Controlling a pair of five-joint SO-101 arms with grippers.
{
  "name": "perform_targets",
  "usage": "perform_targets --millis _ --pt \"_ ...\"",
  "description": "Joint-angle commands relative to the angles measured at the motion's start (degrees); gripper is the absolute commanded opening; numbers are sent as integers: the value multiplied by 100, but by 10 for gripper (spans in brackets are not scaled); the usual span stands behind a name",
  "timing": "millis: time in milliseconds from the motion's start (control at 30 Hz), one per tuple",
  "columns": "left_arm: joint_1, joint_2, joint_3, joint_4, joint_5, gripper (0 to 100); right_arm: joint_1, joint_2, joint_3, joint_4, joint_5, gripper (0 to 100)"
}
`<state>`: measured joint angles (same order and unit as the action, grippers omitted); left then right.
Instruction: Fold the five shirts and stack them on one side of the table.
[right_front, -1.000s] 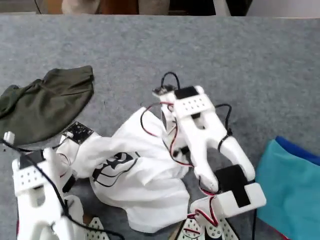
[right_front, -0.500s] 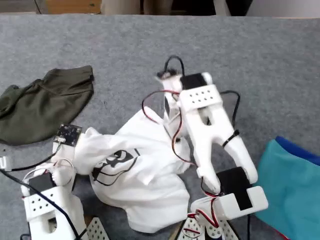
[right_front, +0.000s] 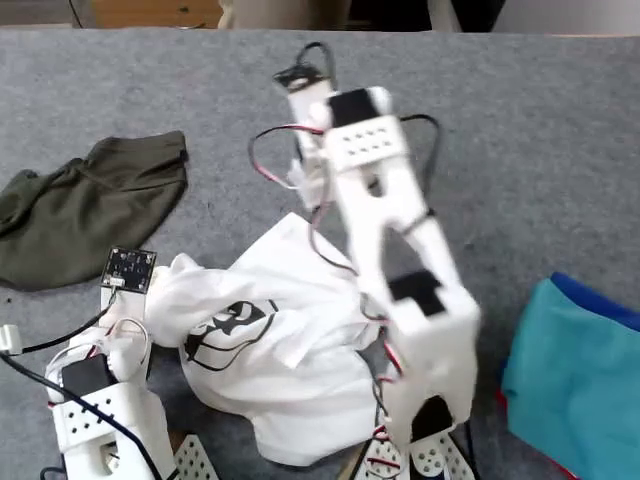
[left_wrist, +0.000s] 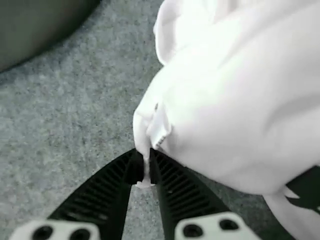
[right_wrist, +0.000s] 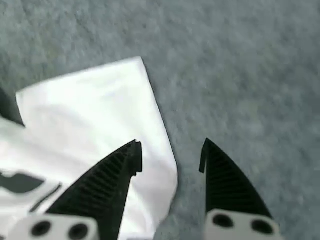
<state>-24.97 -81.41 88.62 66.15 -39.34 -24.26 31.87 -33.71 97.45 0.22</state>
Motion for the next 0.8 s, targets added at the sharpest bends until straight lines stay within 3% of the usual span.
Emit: perform_targets --millis 0,267,767 --pt "44 -48 -26 -35 53 19 -338 1270 -1543 44 -9 202" --pt "26 -57 -26 -35 53 19 -558 3459 -4066 484 -9 202" --pt "18 -57 -26 -53 53 19 -716 3591 -3758 501 -9 202"
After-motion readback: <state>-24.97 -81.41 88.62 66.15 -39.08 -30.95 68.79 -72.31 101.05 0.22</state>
